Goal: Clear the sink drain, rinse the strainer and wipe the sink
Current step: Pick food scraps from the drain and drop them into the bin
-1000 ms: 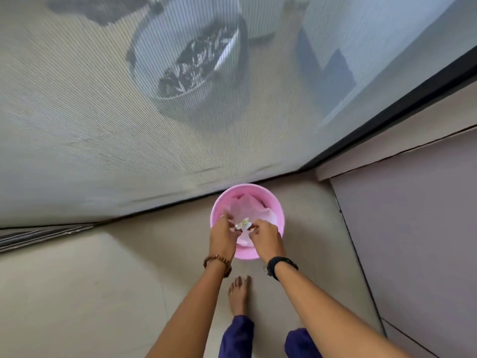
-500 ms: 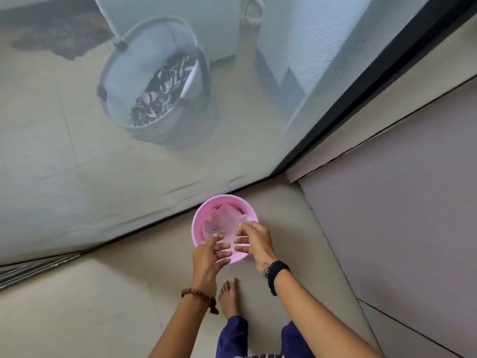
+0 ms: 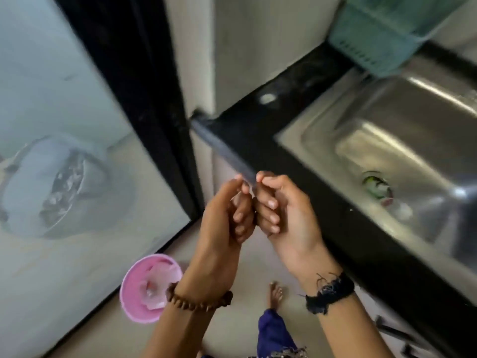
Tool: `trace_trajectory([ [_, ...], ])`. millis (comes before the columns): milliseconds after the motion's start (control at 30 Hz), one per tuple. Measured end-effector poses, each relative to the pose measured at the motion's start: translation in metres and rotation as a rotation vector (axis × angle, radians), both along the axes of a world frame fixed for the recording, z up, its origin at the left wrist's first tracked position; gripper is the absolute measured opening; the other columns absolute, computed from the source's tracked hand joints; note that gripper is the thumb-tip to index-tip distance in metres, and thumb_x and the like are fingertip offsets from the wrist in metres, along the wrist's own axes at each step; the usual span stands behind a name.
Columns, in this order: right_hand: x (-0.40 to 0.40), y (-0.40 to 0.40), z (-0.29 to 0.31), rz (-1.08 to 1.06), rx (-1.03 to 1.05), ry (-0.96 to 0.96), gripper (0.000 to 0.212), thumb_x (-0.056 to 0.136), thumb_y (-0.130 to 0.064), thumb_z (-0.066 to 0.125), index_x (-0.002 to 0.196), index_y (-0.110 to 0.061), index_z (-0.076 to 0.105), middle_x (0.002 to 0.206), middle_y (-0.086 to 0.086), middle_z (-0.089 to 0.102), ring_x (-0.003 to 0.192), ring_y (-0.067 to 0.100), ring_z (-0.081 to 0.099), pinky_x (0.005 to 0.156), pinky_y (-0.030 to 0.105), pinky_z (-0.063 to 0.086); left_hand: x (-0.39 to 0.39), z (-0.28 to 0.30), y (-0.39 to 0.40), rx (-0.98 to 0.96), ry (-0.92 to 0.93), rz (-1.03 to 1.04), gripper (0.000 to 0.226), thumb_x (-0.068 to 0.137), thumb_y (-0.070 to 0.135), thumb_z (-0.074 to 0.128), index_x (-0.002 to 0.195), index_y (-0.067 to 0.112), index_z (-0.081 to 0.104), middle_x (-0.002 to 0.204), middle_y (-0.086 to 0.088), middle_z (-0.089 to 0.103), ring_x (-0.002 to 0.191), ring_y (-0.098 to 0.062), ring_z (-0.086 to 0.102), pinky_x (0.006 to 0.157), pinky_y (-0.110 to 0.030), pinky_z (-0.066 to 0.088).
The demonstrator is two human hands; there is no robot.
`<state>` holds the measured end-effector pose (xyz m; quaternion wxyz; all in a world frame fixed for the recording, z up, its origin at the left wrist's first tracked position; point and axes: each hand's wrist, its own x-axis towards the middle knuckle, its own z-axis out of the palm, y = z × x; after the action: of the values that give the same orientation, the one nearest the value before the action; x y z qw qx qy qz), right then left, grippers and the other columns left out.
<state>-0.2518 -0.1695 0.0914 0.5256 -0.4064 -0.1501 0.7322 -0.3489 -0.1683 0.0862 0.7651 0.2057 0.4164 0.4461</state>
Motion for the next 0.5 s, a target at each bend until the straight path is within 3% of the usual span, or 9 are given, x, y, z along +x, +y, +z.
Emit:
trace_trajectory([
  [167,0.125,0.006,0.065,-0.177,0.116,-0.104,0.009,0.075,-0.019,0.052,0.068,-0.018,0.057,0.042,-0.009,0.041,0.03,0.001,0.032,0.028,0.012,0.024,0.127,0.064,0.027,0.103,0.037,-0.241,0.04,0.094,0.029,0.039,0.056,0.019,0.048,0.037,0.008,0.031,0.03,-0.004,0.024,0.035,-0.018,0.015],
  [233,0.173,0.007,0.069,-0.231,0.081,-0.217,0.021,0.084,-0.015,0.049,0.067,-0.017,0.06,0.043,-0.008,0.043,0.032,0.003,0.034,0.03,0.014,0.025,0.175,0.069,0.039,0.132,0.146,-0.359,0.035,0.094,0.03,0.04,0.062,0.018,0.047,0.036,0.009,0.033,0.03,-0.004,0.025,0.033,-0.016,0.017],
  [300,0.225,0.01,0.063,-0.263,0.027,-0.449,0.023,0.089,-0.015,0.048,0.074,-0.018,0.064,0.046,-0.009,0.048,0.035,0.004,0.037,0.033,0.014,0.027,0.222,0.062,0.056,0.209,0.33,-0.469,0.031,0.094,0.028,0.043,0.066,0.016,0.051,0.037,0.008,0.039,0.029,-0.004,0.028,0.031,-0.014,0.019],
  [400,0.296,0.015,0.037,-0.287,-0.102,-0.837,0.019,0.091,-0.015,0.052,0.076,-0.021,0.064,0.055,-0.009,0.058,0.039,0.001,0.045,0.037,0.012,0.033,0.277,0.034,0.083,0.415,0.766,-0.673,0.021,0.092,0.022,0.048,0.084,0.009,0.062,0.058,-0.003,0.062,0.045,-0.012,0.05,0.043,-0.02,0.038],
  [500,0.351,0.027,-0.002,-0.229,-0.27,-0.885,0.013,0.09,-0.015,0.055,0.08,-0.018,0.063,0.069,-0.002,0.063,0.048,0.004,0.05,0.038,0.009,0.037,0.314,-0.011,0.103,0.863,1.539,-1.006,0.022,0.093,0.017,0.042,0.104,0.009,0.06,0.102,-0.013,0.069,0.091,-0.028,0.065,0.075,-0.033,0.049],
])
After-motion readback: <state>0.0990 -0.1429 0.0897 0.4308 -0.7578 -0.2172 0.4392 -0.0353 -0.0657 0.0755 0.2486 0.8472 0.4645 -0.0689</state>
